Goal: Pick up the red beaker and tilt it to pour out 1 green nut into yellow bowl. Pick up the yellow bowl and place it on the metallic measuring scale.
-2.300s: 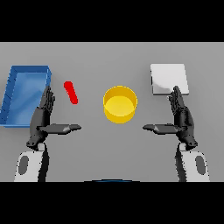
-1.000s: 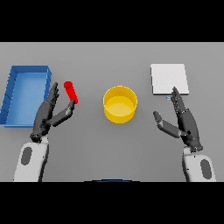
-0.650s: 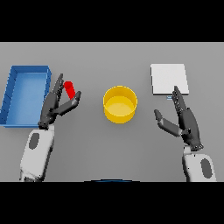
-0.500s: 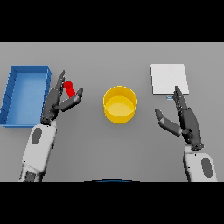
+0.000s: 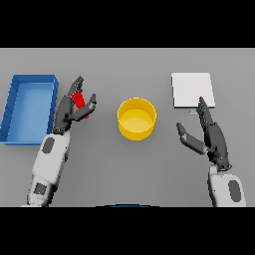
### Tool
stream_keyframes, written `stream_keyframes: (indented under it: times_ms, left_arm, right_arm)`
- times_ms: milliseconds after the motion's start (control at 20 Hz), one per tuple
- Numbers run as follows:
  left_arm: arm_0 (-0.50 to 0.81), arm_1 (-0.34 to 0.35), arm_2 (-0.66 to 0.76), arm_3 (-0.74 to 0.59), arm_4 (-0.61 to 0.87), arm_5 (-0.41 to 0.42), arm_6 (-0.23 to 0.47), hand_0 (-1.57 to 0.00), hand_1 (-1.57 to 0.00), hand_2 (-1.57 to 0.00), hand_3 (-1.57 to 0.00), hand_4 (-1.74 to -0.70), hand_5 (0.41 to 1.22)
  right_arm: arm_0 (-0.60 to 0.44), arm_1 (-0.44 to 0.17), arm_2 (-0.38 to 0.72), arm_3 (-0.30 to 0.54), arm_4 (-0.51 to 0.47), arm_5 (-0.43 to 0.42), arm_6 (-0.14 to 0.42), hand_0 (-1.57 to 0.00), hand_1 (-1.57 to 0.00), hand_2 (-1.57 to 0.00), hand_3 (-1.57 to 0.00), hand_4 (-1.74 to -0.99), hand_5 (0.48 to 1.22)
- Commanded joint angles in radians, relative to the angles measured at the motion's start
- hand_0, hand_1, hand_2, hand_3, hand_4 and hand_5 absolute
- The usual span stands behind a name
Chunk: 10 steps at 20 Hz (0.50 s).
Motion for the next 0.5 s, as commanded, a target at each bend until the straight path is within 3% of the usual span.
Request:
stream_keyframes:
  times_ms: [0, 50, 100, 200, 250, 400, 450]
  left_arm:
    - [-0.008, -0.001, 0.011, 0.015, 0.006, 0.007, -0.005, -0.34, -0.31, -0.32, -0.24, -1.39, 0.765]
    - [-0.015, -0.017, 0.019, 0.028, 0.014, 0.018, -0.022, -0.58, -0.56, -0.55, -0.42, -1.42, 0.786]
    - [-0.033, -0.023, 0.032, 0.046, 0.025, 0.020, -0.030, -0.78, -0.76, -0.76, -0.65, -1.42, 0.873]
    - [-0.052, -0.031, 0.044, 0.072, 0.030, 0.032, -0.056, -1.07, -1.05, -1.05, -0.98, -1.48, 0.998]
    - [-0.070, -0.031, 0.043, 0.089, 0.017, 0.040, -0.056, -1.17, -1.16, -1.15, -1.08, -1.53, 1.043]
    - [-0.055, -0.031, 0.022, 0.080, 0.023, 0.035, -0.089, -1.36, -1.36, -1.36, -1.18, -1.62, 1.130]
    - [-0.051, -0.028, 0.015, 0.072, 0.021, 0.035, -0.069, -1.41, -1.40, -1.40, -1.26, -1.59, 1.148]
  right_arm:
    - [0.002, -0.010, -0.006, -0.007, -0.003, 0.002, 0.003, 0.00, 0.00, 0.00, 0.00, -1.294, 0.645]
    - [0.013, -0.004, 0.001, -0.012, -0.004, 0.006, 0.003, 0.00, 0.00, 0.00, 0.00, -1.292, 0.645]
    - [-0.001, -0.009, -0.006, -0.007, -0.007, 0.005, 0.022, 0.00, 0.00, 0.00, 0.00, -1.292, 0.646]
    - [0.009, -0.001, -0.001, -0.002, -0.002, 0.002, 0.014, 0.00, 0.00, 0.00, 0.00, -1.291, 0.647]
    - [0.004, 0.001, 0.002, -0.003, 0.000, 0.001, 0.011, 0.00, 0.00, 0.00, 0.00, -1.291, 0.649]
    - [-0.010, -0.003, -0.006, 0.007, 0.000, -0.004, 0.014, 0.00, 0.00, 0.00, 0.00, -1.290, 0.649]
    - [-0.010, -0.003, -0.006, 0.008, -0.001, -0.003, 0.016, 0.00, 0.00, 0.00, 0.00, -1.290, 0.648]
